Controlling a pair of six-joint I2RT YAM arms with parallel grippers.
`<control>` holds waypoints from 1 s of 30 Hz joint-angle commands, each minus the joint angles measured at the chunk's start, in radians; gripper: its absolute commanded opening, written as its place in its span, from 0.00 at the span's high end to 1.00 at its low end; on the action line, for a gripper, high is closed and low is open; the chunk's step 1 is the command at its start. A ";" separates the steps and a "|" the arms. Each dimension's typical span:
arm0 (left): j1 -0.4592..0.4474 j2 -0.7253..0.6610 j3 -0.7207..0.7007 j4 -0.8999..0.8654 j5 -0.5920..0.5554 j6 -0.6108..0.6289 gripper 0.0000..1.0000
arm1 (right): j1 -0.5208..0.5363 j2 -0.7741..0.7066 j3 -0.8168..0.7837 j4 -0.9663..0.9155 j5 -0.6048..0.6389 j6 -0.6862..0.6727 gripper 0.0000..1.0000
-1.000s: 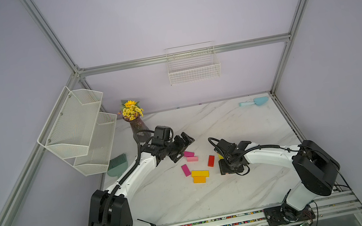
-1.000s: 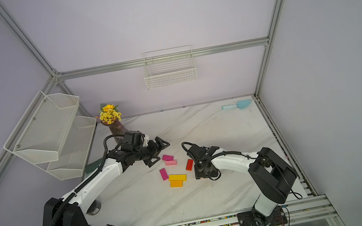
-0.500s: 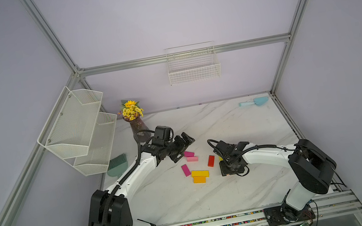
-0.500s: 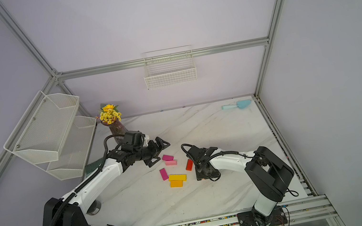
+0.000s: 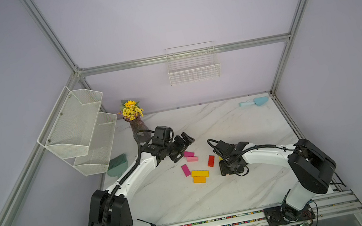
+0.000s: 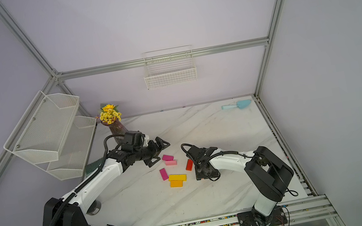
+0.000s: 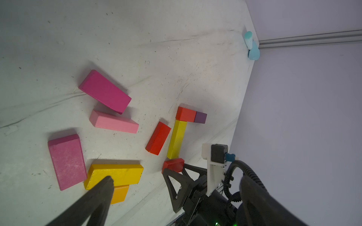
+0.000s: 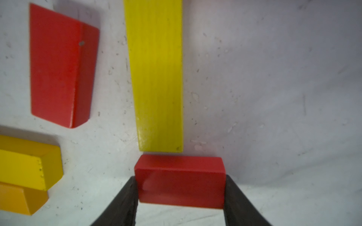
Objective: Assemble the letter c with building blocks
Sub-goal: Place the building block at the center of the board.
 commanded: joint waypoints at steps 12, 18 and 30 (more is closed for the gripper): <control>-0.005 0.008 0.034 0.023 0.005 -0.013 0.00 | 0.004 0.001 -0.022 -0.006 0.021 0.034 0.43; -0.005 0.008 0.035 0.022 0.006 -0.013 0.00 | 0.004 -0.020 -0.004 -0.015 0.012 0.045 0.29; -0.005 0.008 0.046 0.019 0.006 -0.008 0.00 | 0.004 -0.134 0.014 -0.035 -0.036 0.105 0.18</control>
